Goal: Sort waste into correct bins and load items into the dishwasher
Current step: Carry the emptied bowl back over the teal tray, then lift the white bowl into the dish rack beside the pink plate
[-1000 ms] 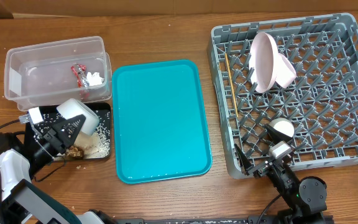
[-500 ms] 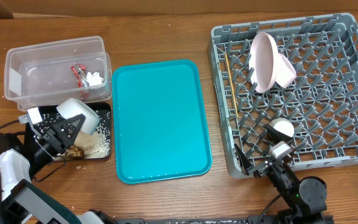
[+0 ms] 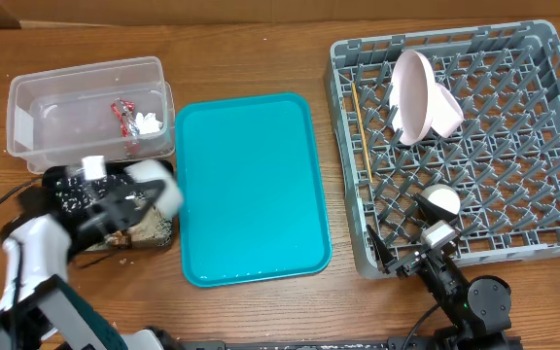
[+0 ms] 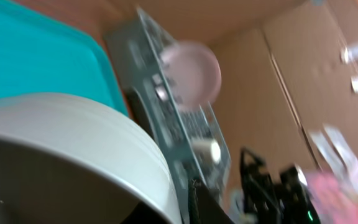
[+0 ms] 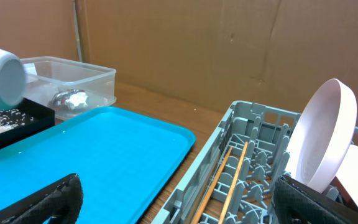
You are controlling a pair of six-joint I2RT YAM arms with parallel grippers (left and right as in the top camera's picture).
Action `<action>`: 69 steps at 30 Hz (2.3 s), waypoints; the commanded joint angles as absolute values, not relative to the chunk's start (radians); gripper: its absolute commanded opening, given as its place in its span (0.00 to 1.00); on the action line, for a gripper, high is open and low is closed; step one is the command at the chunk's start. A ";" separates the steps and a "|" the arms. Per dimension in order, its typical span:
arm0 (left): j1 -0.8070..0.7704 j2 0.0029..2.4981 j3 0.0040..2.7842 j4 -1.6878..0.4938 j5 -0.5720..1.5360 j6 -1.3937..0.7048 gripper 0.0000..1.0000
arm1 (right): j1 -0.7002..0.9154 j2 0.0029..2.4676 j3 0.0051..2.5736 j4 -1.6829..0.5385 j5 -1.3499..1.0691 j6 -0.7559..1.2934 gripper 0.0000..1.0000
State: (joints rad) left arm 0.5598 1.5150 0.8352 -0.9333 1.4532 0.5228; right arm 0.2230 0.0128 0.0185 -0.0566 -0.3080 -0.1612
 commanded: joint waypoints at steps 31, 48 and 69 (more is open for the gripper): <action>-0.304 1.616 1.108 0.072 0.697 -0.656 0.59 | 0.219 0.003 0.008 -0.054 -0.309 -0.161 1.00; -0.348 1.654 1.108 -0.505 0.216 -0.591 0.59 | 0.219 0.003 0.008 -0.054 -0.309 -0.161 1.00; -0.518 1.644 1.292 -0.655 0.199 0.083 0.51 | 0.219 0.003 0.008 -0.054 -0.309 -0.161 1.00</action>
